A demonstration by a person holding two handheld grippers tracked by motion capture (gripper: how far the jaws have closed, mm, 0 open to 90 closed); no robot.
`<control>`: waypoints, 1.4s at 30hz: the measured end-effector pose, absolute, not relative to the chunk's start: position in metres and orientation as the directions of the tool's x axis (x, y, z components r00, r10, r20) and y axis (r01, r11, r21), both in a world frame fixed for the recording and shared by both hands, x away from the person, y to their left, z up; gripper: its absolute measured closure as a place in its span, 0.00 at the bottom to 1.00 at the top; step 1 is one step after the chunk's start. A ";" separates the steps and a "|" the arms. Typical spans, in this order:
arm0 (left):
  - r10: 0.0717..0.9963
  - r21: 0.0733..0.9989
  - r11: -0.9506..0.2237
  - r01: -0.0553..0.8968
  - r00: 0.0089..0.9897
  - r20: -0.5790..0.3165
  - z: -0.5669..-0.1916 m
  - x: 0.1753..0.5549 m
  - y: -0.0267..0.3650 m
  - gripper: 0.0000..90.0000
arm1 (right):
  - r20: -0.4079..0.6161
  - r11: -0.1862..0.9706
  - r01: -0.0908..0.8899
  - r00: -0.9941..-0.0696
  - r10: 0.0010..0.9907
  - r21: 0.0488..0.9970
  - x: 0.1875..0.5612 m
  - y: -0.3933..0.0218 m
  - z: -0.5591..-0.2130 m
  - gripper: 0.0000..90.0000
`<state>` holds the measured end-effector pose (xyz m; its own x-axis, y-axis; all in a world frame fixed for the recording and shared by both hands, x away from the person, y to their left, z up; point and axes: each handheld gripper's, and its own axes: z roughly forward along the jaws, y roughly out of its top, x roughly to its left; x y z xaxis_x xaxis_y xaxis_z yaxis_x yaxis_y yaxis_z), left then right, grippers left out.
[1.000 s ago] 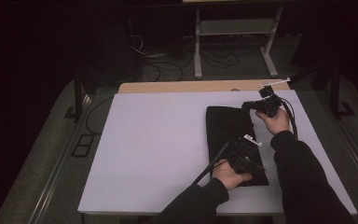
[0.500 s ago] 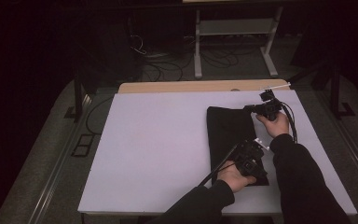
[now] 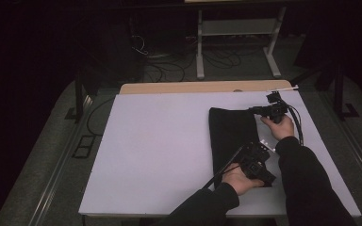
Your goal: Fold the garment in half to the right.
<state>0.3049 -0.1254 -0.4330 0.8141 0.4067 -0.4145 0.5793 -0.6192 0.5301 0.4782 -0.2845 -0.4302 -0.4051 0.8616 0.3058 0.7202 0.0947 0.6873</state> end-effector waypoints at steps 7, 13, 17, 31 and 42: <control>0.397 0.558 -0.600 0.573 0.819 -0.414 -0.425 0.304 -0.120 0.57 | 0.300 0.057 0.702 -0.374 0.877 0.710 0.475 -0.292 -0.425 0.60; 0.406 0.585 -0.577 0.570 0.822 -0.400 -0.418 0.306 -0.113 0.46 | 0.302 0.047 0.689 -0.376 0.876 0.723 0.470 -0.295 -0.419 0.43; 0.390 0.607 -0.547 0.576 0.817 -0.424 -0.413 0.311 -0.104 0.40 | 0.303 0.042 0.681 -0.379 0.875 0.731 0.467 -0.297 -0.414 0.30; 0.423 0.669 -0.470 0.576 0.812 -0.401 -0.397 0.331 -0.062 0.12 | 0.272 0.064 0.648 -0.405 0.873 0.759 0.447 -0.298 -0.393 0.00; 0.452 0.695 -0.438 0.570 0.808 -0.378 -0.392 0.340 -0.026 0.00 | 0.254 0.100 0.634 -0.443 0.860 0.767 0.427 -0.298 -0.391 0.00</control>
